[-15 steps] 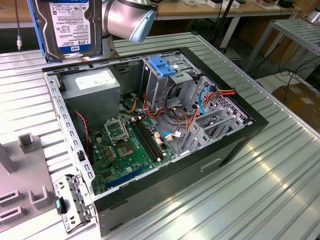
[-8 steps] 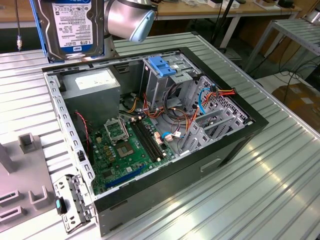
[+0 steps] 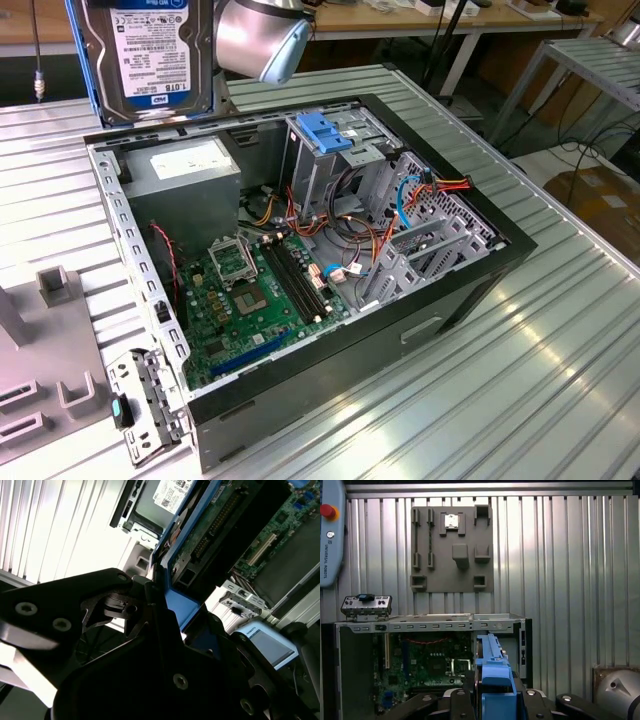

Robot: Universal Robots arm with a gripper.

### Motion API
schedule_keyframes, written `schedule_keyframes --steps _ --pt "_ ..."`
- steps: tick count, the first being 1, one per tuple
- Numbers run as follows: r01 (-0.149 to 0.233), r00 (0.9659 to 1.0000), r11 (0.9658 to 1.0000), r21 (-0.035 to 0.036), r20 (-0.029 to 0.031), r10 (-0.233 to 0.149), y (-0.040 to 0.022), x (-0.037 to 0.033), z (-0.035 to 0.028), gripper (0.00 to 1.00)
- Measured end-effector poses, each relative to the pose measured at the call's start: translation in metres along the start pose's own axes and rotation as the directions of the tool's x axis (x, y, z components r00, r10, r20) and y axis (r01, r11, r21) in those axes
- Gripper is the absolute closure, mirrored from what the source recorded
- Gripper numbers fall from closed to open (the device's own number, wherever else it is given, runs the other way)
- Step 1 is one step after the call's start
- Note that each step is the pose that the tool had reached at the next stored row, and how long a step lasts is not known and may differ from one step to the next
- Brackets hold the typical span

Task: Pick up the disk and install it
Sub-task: 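Pick up the disk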

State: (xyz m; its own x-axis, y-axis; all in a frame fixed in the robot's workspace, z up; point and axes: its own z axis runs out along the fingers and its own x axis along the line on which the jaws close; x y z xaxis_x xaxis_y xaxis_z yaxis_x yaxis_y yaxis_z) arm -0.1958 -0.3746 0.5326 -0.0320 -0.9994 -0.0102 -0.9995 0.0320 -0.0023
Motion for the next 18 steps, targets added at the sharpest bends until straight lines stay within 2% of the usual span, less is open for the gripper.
schedule_keyframes --steps 7,11,18 --pt "0.0 1.0 1.0 0.0 0.0 0.0 -0.0023 0.0056 0.0 0.63" --pt "0.0 1.0 1.0 0.0 -0.0001 0.0 -0.0041 0.0142 -0.0001 0.63" --pt "0.0 1.0 1.0 0.0001 0.0001 0.0 -0.0056 0.0213 -0.0001 0.63"
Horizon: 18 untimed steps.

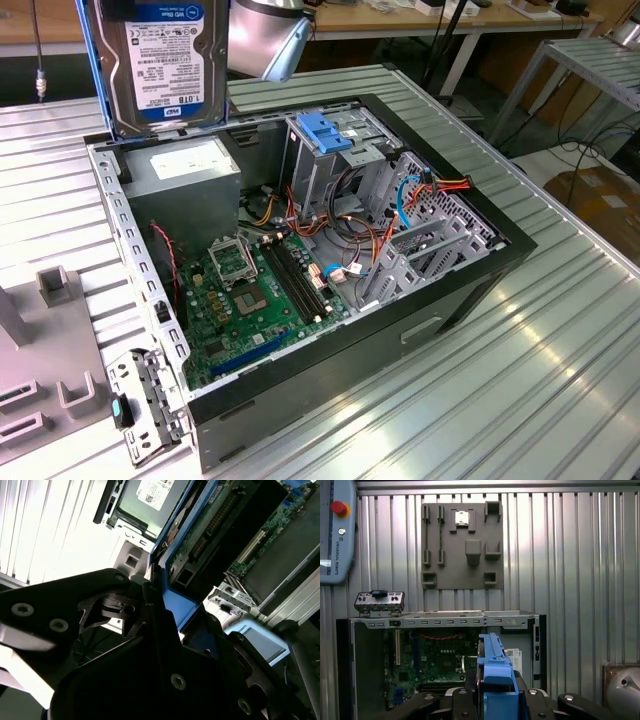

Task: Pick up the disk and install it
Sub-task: 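Pick up the disk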

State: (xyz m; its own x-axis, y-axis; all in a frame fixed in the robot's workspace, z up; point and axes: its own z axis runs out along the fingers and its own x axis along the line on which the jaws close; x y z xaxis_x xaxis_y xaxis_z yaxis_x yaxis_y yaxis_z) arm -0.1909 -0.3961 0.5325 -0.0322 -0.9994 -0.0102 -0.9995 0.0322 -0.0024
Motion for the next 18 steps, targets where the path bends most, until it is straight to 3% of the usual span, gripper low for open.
schedule_keyframes --steps 12,18 --pt "0.0 1.0 1.0 -0.0001 -0.0001 0.0 -0.0039 0.0094 -0.0001 0.63" --pt "-0.001 1.0 1.0 -0.0002 -0.0001 0.001 -0.0097 0.0124 -0.0001 0.63"
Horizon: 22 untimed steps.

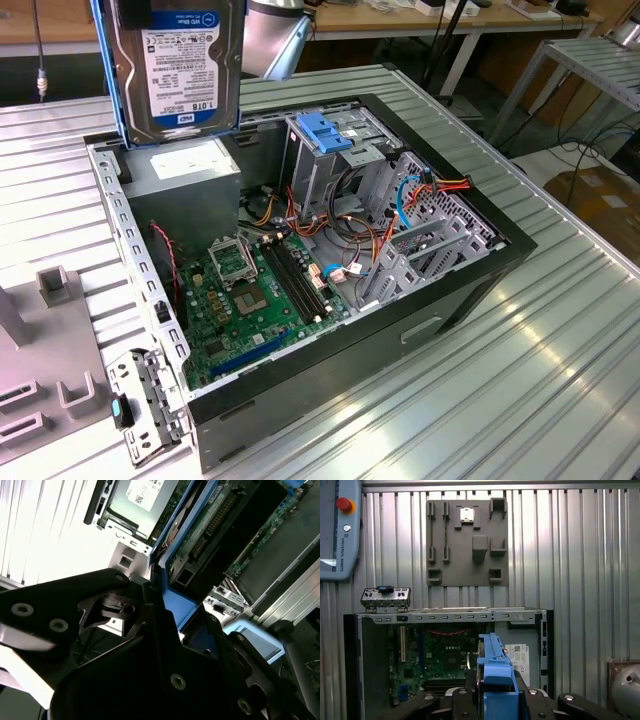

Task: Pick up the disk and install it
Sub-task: 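Pick up the disk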

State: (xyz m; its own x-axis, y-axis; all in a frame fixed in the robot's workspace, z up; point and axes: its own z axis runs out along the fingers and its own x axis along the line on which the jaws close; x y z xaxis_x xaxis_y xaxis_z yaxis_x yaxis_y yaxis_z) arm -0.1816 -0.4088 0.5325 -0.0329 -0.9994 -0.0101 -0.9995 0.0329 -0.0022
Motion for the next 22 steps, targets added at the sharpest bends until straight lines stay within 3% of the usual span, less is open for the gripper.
schedule_keyframes --steps 22 --pt "-0.004 1.0 1.0 -0.0013 0.0 0.004 -0.0299 0.007 0.0 0.63"
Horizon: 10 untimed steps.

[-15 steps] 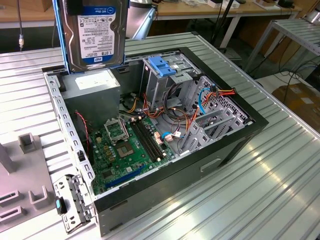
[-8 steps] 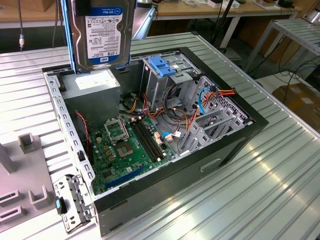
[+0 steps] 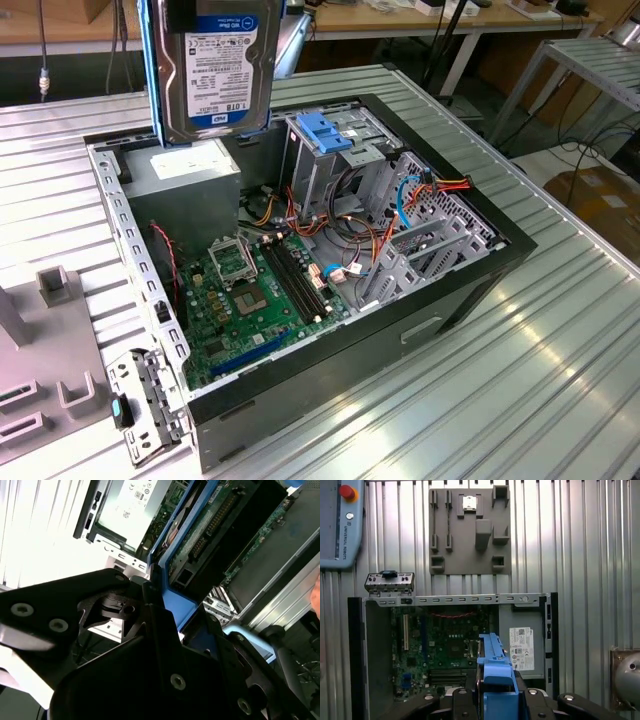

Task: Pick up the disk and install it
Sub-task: 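Pick up the disk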

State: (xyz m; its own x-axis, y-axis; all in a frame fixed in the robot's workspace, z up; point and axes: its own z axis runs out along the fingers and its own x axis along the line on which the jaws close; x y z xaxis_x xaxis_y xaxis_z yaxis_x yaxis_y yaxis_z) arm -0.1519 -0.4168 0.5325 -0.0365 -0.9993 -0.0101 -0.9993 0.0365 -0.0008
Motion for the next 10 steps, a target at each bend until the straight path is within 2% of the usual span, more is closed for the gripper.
schedule_keyframes --steps 10 --pt "-0.001 1.0 1.0 -0.0001 0.0001 0.001 -0.0115 0.0017 0.0 0.63"
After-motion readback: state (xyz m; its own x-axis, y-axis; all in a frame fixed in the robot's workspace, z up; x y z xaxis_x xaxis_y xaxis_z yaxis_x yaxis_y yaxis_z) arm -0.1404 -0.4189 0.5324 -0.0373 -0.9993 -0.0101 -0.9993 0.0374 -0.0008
